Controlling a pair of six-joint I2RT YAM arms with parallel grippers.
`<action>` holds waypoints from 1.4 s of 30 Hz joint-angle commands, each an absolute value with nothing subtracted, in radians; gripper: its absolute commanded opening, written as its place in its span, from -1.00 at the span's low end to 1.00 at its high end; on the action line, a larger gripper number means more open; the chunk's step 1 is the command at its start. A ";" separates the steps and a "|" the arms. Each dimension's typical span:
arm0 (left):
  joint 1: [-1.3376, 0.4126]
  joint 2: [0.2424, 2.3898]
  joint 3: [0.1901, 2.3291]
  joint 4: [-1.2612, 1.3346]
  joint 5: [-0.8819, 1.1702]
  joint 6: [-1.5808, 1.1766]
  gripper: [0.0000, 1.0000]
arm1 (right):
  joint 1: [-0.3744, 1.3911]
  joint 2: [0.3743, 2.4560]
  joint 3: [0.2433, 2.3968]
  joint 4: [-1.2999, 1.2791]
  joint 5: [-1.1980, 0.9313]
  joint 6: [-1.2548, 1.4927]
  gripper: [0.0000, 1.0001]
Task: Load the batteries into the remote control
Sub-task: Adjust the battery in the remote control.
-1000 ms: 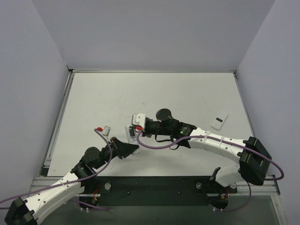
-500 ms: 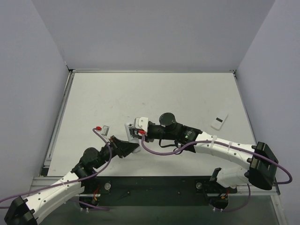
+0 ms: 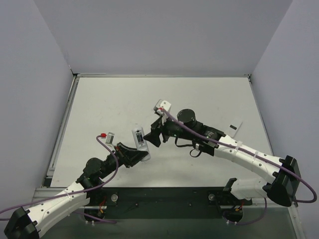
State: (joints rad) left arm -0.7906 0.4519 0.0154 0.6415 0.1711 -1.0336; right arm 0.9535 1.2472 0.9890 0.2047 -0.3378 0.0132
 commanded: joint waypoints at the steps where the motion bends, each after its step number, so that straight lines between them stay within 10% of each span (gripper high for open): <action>1: -0.795 0.443 0.074 0.735 0.193 -1.009 -1.00 | 0.868 1.278 0.990 0.277 -0.457 0.400 0.22; 42: -0.795 0.433 0.081 0.742 0.193 -1.020 -1.00 | 0.871 1.396 0.940 0.336 -0.625 0.445 -0.45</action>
